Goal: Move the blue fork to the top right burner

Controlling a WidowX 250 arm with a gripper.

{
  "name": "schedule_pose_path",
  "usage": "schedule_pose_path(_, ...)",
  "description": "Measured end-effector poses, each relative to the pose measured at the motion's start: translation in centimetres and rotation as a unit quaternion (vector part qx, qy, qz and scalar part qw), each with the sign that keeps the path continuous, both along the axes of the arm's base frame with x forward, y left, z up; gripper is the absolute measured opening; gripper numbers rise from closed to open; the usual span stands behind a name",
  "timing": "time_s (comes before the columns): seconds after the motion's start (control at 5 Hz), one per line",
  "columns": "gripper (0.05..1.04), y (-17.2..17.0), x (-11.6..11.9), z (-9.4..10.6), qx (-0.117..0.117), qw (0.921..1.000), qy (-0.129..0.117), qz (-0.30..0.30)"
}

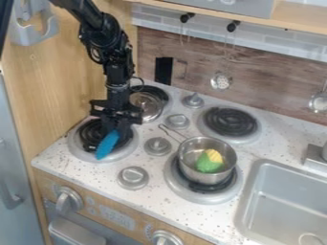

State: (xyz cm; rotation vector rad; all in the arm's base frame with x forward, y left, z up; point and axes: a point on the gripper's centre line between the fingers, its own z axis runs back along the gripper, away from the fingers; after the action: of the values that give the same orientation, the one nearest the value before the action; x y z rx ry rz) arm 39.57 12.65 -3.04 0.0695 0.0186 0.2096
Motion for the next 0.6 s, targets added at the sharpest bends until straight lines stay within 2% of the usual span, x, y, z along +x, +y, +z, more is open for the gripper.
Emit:
schedule_pose_path(0.2,0.323,-1.0,1.2,4.7,0.007,0.9985,-0.054,-0.009)
schedule_pose_path(0.4,0.323,-5.0,2.7,7.1,-0.006,0.9950,-0.087,-0.049)
schedule_pose_path(0.6,0.323,-9.7,5.2,8.5,-0.050,0.9821,-0.144,-0.111)
